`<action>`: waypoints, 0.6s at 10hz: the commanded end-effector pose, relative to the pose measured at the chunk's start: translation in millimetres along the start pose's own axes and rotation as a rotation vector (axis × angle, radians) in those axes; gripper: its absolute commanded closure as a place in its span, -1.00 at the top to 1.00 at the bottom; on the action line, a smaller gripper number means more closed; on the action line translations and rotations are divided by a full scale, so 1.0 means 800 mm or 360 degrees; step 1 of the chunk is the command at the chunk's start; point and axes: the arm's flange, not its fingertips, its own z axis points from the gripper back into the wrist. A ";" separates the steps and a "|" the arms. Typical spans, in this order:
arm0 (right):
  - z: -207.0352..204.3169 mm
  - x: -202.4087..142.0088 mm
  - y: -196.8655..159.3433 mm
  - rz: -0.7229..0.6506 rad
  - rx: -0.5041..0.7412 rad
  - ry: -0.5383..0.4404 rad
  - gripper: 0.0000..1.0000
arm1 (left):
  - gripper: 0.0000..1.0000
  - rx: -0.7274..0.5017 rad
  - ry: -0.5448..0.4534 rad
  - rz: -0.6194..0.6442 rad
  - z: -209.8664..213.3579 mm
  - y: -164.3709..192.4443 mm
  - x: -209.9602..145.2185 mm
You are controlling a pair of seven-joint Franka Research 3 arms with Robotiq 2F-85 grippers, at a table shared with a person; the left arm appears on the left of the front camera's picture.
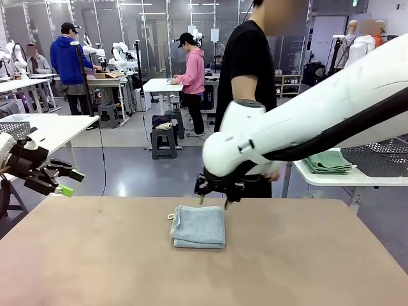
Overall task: Fold the towels and place them in the basket.
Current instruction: When a person lays out a Towel with hook on the table, fold it in half twice.
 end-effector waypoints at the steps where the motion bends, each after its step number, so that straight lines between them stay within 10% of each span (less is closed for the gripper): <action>1: 0.007 -0.019 -0.037 0.0016 0.0175 0.0014 0.68 | 1.00 0.0003 -0.0003 -0.0005 0.001 -0.001 0.002; 6: 0.008 -0.016 -0.043 0.0033 0.0158 0.0022 0.68 | 1.00 0.0003 -0.0003 -0.0005 0.001 -0.001 0.002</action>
